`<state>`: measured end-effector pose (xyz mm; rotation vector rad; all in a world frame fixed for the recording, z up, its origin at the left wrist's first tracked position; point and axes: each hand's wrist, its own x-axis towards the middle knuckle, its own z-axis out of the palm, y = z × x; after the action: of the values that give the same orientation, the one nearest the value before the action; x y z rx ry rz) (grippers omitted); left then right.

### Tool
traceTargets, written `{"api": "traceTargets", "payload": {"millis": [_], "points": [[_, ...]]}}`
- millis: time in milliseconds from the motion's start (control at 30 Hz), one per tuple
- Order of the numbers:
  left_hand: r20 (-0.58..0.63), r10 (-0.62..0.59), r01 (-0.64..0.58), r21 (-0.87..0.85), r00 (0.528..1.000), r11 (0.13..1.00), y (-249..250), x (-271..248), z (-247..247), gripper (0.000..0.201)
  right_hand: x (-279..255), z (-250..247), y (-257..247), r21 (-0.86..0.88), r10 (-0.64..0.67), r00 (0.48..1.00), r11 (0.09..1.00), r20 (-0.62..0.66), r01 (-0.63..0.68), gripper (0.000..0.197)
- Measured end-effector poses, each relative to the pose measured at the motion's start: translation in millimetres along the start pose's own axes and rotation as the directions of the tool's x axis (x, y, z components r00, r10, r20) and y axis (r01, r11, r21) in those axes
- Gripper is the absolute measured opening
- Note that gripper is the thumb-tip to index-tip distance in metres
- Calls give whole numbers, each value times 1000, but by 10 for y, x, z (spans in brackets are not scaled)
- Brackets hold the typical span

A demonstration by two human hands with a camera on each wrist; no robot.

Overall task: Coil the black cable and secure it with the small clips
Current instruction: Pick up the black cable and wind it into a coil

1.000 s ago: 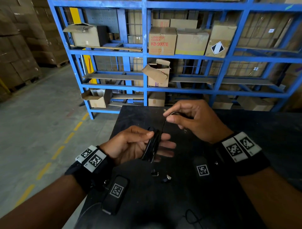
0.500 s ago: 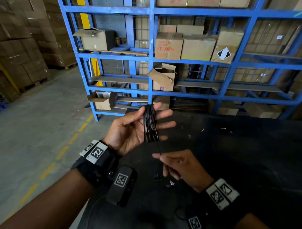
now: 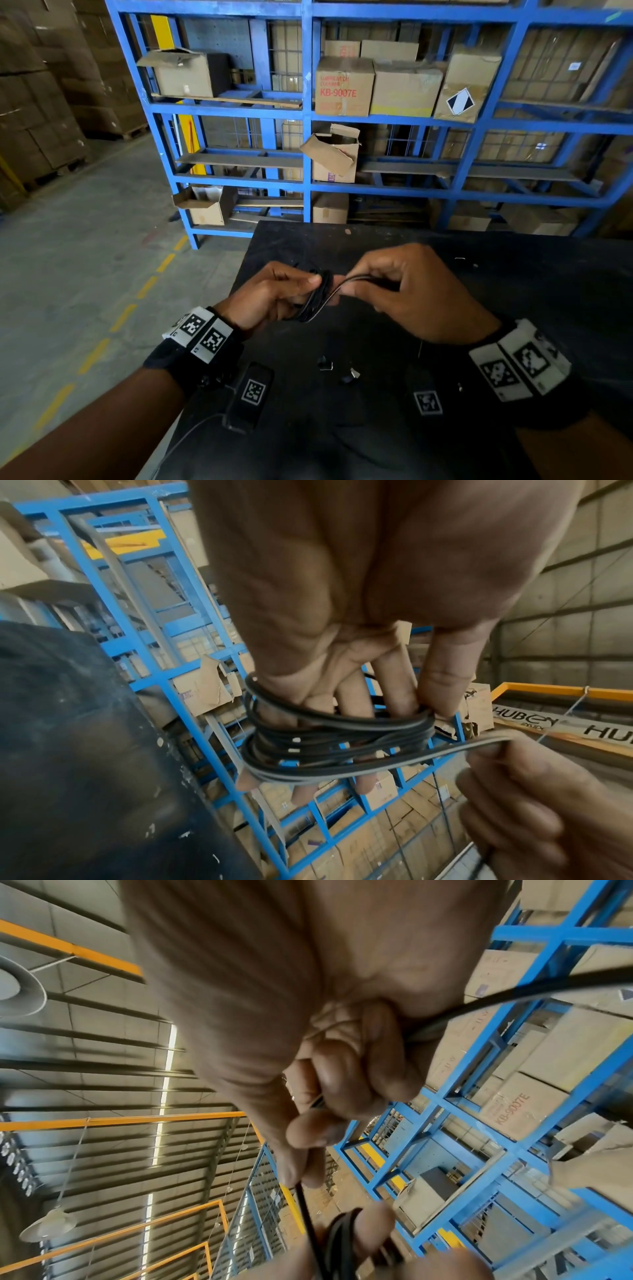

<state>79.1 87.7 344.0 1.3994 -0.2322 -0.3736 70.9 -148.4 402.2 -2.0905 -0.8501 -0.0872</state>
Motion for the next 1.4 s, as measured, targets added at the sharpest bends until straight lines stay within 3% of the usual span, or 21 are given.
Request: {"api": "traceTargets", "payload": {"millis": [233,367,467,567,667,767,833,933,1133,1300,1400], "points": [[272,-70,102,-103,960,989,25,-114,49,45,195,-44,239,268,-45,998,962,-54,58,16],[417,28,122,-328,908,937,88,-168,102,45,174,204,535,615,135,986,787,-98,-46,16],[427,161,65,-467,890,882,166,-149,170,45,102,500,671,763,316,947,624,-51,-167,9],[305,247,-28,-577,919,816,307,-51,174,45,-27,758,695,798,390,921,559,-14,-224,14],[67,247,-178,-519,967,836,408,56,99,46,-157,902,606,745,430,903,609,-21,-272,19],[-132,246,-276,-315,960,908,378,119,0,44,-223,924,496,628,357,934,733,-27,-262,16],[-173,251,-275,-137,953,951,336,122,-21,42,-223,829,401,494,260,964,847,-62,-197,14],[-160,219,-217,28,963,976,277,98,-32,43,-167,555,260,254,110,985,964,-131,-74,11],[-60,74,-63,166,995,984,91,27,-54,26,-6,-54,-58,19,-67,995,997,-72,69,13],[183,-55,49,40,982,998,40,-71,-18,42,222,-270,-13,95,-124,987,986,-106,134,13],[320,-17,75,-170,947,983,82,-143,34,43,324,-157,200,316,-45,994,946,-103,76,11]]}}
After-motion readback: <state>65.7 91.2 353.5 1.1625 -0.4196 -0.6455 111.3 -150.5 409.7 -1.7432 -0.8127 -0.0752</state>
